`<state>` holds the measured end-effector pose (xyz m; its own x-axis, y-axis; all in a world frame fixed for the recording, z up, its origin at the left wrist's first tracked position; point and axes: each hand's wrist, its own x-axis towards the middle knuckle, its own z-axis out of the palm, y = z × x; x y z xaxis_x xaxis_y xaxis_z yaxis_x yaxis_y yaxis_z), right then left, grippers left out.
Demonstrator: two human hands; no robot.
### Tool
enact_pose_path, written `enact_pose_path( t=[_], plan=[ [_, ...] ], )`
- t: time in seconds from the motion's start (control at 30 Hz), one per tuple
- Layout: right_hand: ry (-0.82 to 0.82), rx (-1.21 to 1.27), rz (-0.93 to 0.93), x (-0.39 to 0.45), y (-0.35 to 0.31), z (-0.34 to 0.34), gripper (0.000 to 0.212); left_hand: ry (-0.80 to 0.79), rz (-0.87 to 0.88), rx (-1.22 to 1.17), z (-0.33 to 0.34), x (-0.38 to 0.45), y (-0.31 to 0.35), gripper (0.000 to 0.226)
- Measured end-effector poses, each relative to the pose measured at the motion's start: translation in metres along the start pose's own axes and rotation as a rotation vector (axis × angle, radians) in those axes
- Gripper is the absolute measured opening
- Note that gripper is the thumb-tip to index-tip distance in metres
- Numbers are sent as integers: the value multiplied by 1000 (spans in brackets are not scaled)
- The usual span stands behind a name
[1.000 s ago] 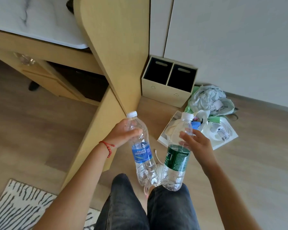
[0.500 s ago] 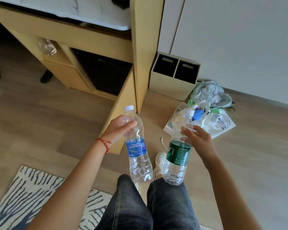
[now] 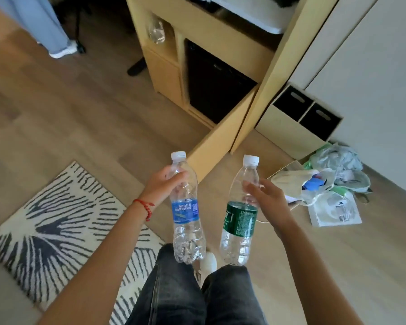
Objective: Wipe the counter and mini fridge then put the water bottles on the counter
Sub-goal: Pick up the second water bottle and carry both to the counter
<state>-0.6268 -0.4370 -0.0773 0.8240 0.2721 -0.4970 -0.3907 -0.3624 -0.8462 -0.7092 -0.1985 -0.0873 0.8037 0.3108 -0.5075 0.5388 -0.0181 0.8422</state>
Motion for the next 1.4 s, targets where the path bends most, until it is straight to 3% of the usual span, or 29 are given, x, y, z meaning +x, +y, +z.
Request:
enact_pose_path(
  t=[0.07,0.17,0.3,0.5,0.7,0.87,1.07,1.4],
  plan=[
    [-60,-40,-13,0,-2,15,26,42,-10,-35,-13,-16,-14,20],
    [-146,-92,-22,0,-8,44,30,136,-45,-69,-38,-39,-32,27],
    [-237,-121,-39,2,-25,94,33,280,-64,-111,-83,-59,-56,12],
    [-347,-211,-71,16,-61,186,26,448,-87,-244,-162,-62,-81,12],
    [-392,-270,-77,31,-88,291,28,500,-95,-360,-262,-51,-99,13],
    [-401,-270,-93,44,-109,352,17,524,-100,-335,-329,-37,-101,8],
    [-382,-288,-102,87,-138,389,29,502,-88,-337,-381,9,-80,2],
    [-269,-142,-111,224,-222,414,19,476,-40,-286,-441,153,2,4]
  ],
)
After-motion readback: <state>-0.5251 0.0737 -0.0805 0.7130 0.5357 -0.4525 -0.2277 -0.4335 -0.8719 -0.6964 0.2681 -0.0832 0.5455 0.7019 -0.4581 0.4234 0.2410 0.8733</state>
